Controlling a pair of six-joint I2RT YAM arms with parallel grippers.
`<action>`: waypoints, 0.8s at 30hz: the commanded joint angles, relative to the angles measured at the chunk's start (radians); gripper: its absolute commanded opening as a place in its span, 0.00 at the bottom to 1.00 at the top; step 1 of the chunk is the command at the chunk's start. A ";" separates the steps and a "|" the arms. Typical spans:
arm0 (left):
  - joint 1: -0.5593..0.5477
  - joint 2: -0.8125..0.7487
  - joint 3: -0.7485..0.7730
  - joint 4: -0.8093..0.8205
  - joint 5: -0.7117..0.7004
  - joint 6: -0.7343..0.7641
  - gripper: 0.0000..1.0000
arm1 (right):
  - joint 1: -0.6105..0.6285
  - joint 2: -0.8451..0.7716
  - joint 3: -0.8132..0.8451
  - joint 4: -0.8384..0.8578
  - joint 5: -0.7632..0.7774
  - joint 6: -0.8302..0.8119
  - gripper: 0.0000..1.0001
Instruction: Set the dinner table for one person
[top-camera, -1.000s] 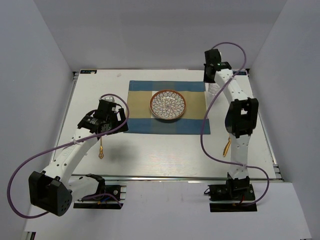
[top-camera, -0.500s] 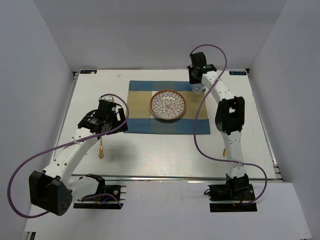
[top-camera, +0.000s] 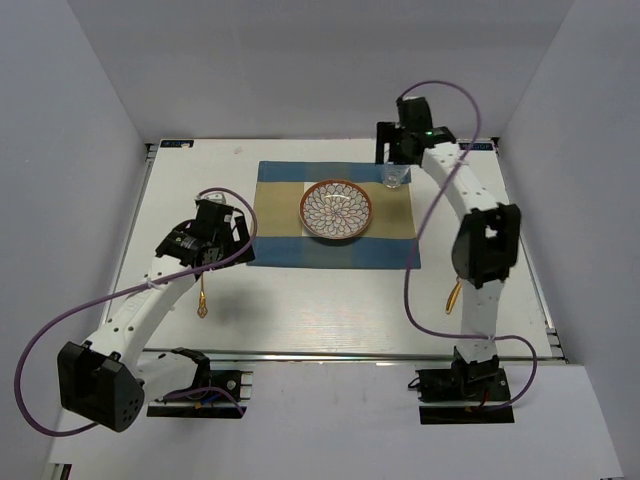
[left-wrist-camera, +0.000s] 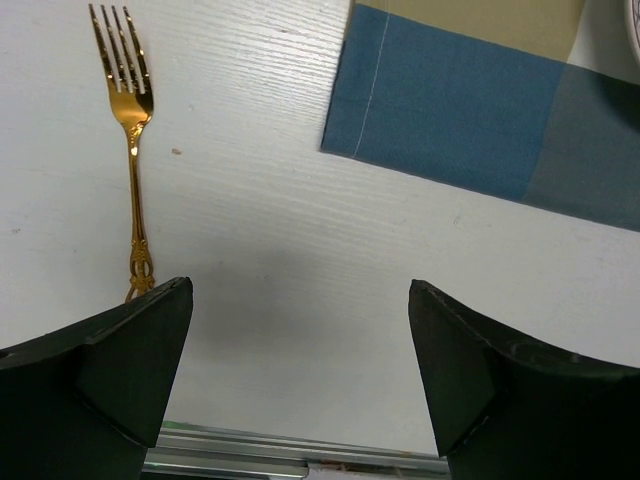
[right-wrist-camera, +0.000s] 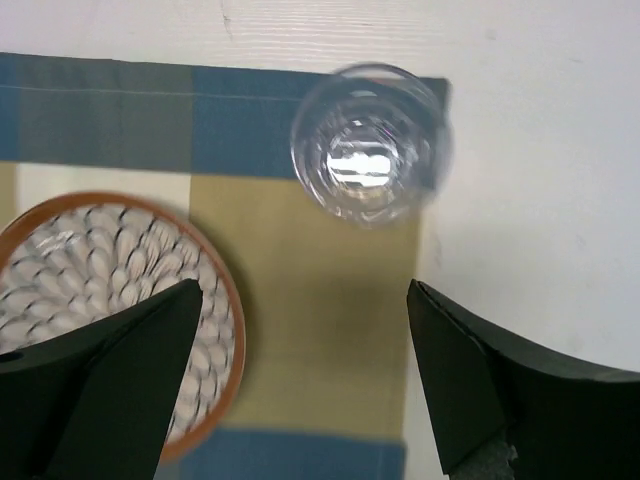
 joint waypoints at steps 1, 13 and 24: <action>0.005 -0.070 0.015 -0.014 -0.077 -0.031 0.98 | -0.037 -0.302 -0.111 -0.071 0.037 0.098 0.89; 0.014 -0.115 0.013 -0.021 -0.097 -0.039 0.98 | -0.186 -0.891 -1.234 0.099 0.126 0.469 0.89; 0.014 -0.124 0.012 -0.017 -0.088 -0.025 0.98 | -0.203 -0.930 -1.458 0.131 0.083 0.478 0.87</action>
